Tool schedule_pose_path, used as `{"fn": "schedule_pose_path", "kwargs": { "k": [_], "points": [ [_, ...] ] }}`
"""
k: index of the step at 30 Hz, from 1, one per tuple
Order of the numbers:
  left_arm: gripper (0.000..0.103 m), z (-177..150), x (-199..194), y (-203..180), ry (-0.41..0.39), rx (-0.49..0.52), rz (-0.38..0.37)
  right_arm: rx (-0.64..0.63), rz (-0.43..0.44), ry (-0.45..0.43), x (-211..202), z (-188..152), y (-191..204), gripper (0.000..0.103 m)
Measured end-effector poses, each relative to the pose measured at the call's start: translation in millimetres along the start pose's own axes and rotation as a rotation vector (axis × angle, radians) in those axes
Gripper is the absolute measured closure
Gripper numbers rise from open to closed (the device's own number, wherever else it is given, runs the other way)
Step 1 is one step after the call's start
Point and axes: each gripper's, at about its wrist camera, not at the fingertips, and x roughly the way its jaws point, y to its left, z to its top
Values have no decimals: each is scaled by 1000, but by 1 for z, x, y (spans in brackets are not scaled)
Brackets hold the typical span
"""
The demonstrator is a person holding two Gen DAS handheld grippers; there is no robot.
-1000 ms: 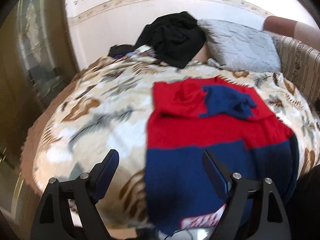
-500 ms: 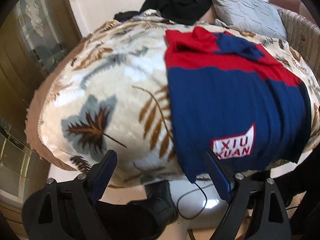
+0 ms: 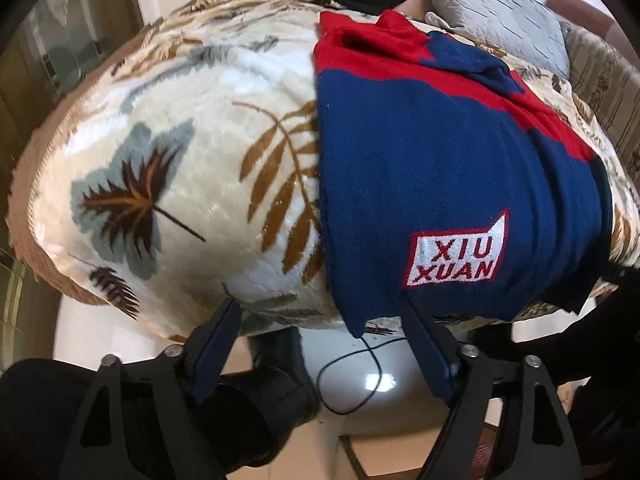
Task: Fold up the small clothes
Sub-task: 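Grasp the blue hem of the sweater with both tools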
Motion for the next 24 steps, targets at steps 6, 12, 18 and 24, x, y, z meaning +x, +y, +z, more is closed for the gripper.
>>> {"fn": "schedule_pose_path", "kwargs": {
  "k": [6, 12, 18, 24],
  "points": [
    [30, 3, 19, 1, 42, -41, -86, 57, -33, 22, 10, -1, -6, 33],
    [38, 10, 36, -12, 69, -26, -209, 148, -13, 55, 25, 1, -22, 33],
    [103, 9, 42, -7, 96, -81, -301, 207, 133, 76, 31, 0, -37, 74],
    [103, 4, 2, -24, -49, 39, -353, 101, 119, 56, -1, -10, -21, 90]
  ]
}}
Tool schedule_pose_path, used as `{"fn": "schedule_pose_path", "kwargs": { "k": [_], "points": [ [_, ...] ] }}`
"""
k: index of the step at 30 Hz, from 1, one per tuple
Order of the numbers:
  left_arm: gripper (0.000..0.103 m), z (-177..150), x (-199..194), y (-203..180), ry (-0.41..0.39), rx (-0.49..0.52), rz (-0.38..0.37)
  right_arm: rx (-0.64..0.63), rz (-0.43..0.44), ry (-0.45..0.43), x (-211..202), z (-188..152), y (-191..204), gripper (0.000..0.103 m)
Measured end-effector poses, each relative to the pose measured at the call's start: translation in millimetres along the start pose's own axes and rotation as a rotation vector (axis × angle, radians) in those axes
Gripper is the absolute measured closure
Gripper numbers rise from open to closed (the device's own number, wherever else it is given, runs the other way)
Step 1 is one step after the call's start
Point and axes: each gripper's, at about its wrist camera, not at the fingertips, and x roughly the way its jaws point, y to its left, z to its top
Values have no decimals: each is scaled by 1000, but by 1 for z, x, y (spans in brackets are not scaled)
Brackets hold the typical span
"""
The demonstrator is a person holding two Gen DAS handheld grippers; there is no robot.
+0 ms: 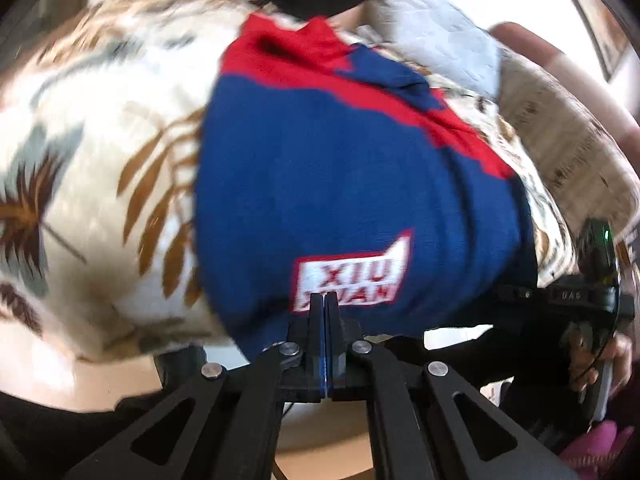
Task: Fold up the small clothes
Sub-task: 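Grasp the blue hem of the sweater with both tools, then lift the blue hem and fold it up toward the collar with both tools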
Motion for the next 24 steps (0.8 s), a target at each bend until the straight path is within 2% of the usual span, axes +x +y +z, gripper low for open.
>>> {"fn": "schedule_pose_path", "kwargs": {
  "k": [3, 5, 6, 7, 8, 9, 10, 12, 15, 17, 18, 19, 20, 24],
  "points": [
    [103, 0, 5, 1, 27, 2, 58, -41, 35, -31, -16, -3, 12, 91],
    [101, 0, 11, 13, 70, -60, 113, -59, 54, -37, -21, -3, 15, 91],
    [90, -2, 12, 20, 94, -95, 127, -66, 59, -42, -20, -4, 19, 91],
    [66, -4, 15, 29, 123, -145, 132, -74, 69, -48, -20, -5, 23, 91],
    [50, -5, 15, 34, 133, -175, 136, -78, 77, -52, -22, -5, 24, 91],
    [27, -5, 17, 38, 139, -203, 147, -81, 81, -55, -24, -5, 26, 91],
    [26, -7, 16, 41, 133, -226, 151, -83, 82, -54, -24, -1, 28, 91],
    [26, -6, 20, 41, 130, -228, 130, -83, 87, -51, -22, 2, 30, 91],
    [26, -8, 37, 43, 186, -208, 135, -89, 95, -61, -24, 2, 31, 91],
    [31, -8, 49, 46, 228, -218, 119, -98, 95, -72, -25, 1, 29, 91],
    [59, -7, 54, 49, 240, -236, 91, -103, 94, -75, -26, 0, 29, 91],
    [102, -7, 58, 51, 248, -251, 74, -106, 90, -76, -26, 0, 30, 91],
    [97, -7, 60, 55, 254, -269, 58, -107, 87, -76, -25, 0, 31, 91],
    [99, -4, 47, 44, 198, -212, 29, -113, 87, -87, -29, 2, 31, 91]
  ]
}}
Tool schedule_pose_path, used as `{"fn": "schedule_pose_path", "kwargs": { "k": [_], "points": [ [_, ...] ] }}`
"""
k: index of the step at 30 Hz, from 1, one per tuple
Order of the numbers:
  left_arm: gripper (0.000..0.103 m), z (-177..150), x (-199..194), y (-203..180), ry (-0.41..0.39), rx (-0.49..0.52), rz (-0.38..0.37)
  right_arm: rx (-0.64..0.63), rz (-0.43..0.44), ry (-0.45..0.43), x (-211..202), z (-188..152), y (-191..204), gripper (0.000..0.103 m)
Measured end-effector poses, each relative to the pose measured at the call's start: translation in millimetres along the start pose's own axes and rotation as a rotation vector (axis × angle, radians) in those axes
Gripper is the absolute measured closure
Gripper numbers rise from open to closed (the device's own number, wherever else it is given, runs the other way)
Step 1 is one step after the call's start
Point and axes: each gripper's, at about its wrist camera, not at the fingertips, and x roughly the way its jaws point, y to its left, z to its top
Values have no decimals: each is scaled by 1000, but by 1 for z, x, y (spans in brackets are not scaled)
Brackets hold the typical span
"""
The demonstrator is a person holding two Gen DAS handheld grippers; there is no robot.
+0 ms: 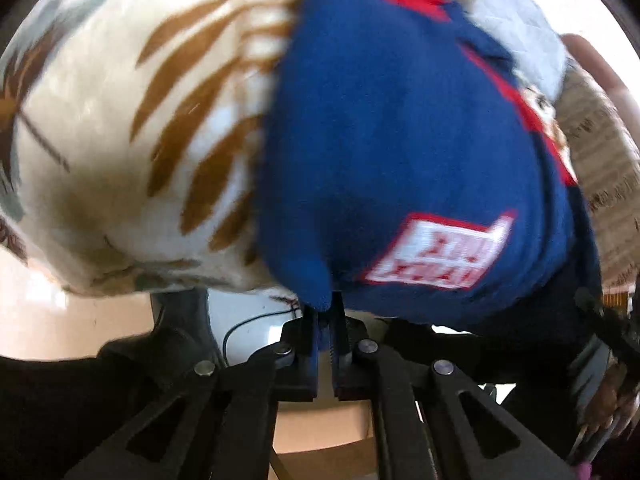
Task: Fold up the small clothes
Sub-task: 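Lift the blue hem and fold it up toward the collar with both tools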
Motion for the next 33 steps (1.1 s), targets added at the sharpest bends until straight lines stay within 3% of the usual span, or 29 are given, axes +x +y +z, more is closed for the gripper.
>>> {"fn": "schedule_pose_path", "kwargs": {
  "k": [3, 10, 21, 28, 31, 33],
  "points": [
    [99, -3, -17, -13, -29, 62, 3, -11, 18, -9, -10, 5, 5, 91],
    [99, -7, -58, -15, -67, 86, -56, -41, 85, -72, -42, 28, 18, 91],
    [99, 26, -133, -34, -218, 136, -185, 3, 158, -106, -58, 48, 13, 91],
    [100, 77, -168, -50, -297, 141, -272, -12, 229, -217, -92, 86, 21, 91],
    [100, 109, -179, -51, -341, 138, -271, -7, 267, -270, -108, 120, 24, 91],
    [100, 134, -180, -54, -372, 143, -232, -8, 229, -266, -108, 145, 25, 91]
  ]
}}
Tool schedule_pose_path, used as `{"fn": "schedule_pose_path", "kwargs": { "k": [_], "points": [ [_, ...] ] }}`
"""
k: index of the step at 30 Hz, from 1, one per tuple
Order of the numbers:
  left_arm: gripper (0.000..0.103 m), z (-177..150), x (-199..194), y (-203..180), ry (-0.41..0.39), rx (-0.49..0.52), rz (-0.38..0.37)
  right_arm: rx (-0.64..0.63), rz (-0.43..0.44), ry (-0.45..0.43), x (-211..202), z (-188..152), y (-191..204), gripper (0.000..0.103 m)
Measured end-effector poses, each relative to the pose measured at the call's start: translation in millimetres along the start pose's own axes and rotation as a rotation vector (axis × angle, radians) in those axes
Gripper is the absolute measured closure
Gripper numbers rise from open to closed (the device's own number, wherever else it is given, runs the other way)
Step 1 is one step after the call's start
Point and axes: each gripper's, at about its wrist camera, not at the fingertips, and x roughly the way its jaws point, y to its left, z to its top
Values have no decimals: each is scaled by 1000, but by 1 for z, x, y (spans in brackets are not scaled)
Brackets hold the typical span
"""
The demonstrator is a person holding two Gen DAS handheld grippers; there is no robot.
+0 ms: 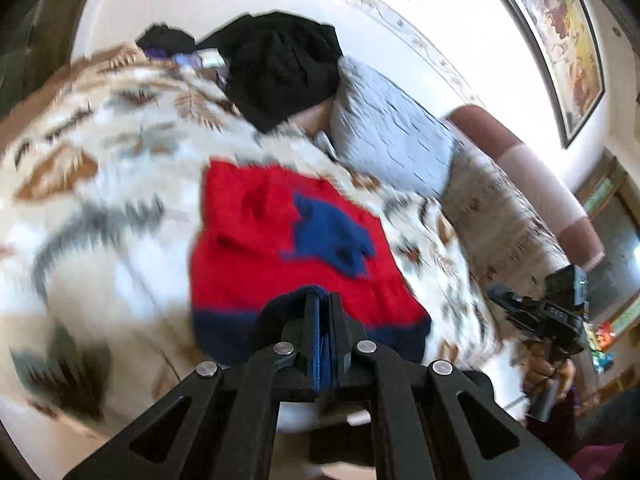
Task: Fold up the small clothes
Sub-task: 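Lift the blue hem and fold it up toward the collar with both tools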
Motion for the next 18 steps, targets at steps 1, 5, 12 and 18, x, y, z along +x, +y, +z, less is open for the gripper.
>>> {"fn": "schedule_pose_path", "kwargs": {
  "k": [1, 5, 12, 18],
  "points": [
    [100, 10, 5, 0, -2, 11, 25, 10, -26, 31, 7, 7, -2, 91],
    [100, 13, 15, -3, 1, 34, 29, 14, -102, 155, 39, 2, -11, 87],
    [100, -18, 15, 13, 42, 0, 54, -12, -188, 321, 89, -60, -9, 29],
    [100, -37, 1, 19, 29, -25, 52, -273, -321, 330, 125, -97, 41, 29]
  ]
}}
